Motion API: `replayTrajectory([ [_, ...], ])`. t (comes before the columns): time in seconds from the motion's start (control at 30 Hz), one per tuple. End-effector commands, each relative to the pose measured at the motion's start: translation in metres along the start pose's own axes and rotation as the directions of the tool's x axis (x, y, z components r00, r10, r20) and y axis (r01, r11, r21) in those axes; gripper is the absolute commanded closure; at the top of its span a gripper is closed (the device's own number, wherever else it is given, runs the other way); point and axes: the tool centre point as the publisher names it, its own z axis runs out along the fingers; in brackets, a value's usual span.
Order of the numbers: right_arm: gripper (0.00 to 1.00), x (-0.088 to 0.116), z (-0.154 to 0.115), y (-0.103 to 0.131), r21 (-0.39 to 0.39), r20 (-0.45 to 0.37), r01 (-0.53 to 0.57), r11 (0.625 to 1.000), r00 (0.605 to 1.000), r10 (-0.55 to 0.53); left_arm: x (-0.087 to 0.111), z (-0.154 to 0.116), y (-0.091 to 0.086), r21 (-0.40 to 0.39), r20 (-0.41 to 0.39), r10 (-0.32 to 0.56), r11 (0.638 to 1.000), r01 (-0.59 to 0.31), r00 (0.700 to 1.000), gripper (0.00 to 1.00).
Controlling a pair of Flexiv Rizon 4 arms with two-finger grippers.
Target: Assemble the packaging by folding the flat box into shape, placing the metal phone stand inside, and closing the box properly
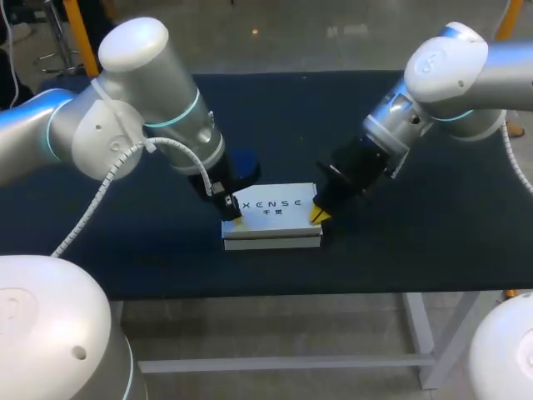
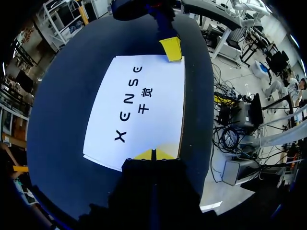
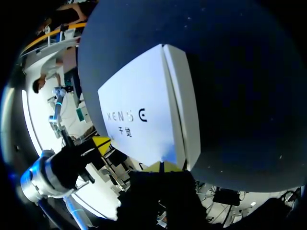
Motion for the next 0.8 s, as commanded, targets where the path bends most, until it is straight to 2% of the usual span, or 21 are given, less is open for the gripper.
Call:
replayTrajectory([
  [0.03,1.00,-0.001,0.001,0.002,0.004,-0.001,-0.001,1.000,1.000,0.001,0.000,0.002,0.001,-0.002,-0.002,-0.005,1.000,0.005,1.000,1.00],
  [0.8,1.00,-0.016,0.015,0.012,0.045,-0.013,-0.036,0.998,0.999,0.036,0.005,0.022,0.011,0.006,-0.027,-0.013,1.000,0.013,1.000,1.00],
])
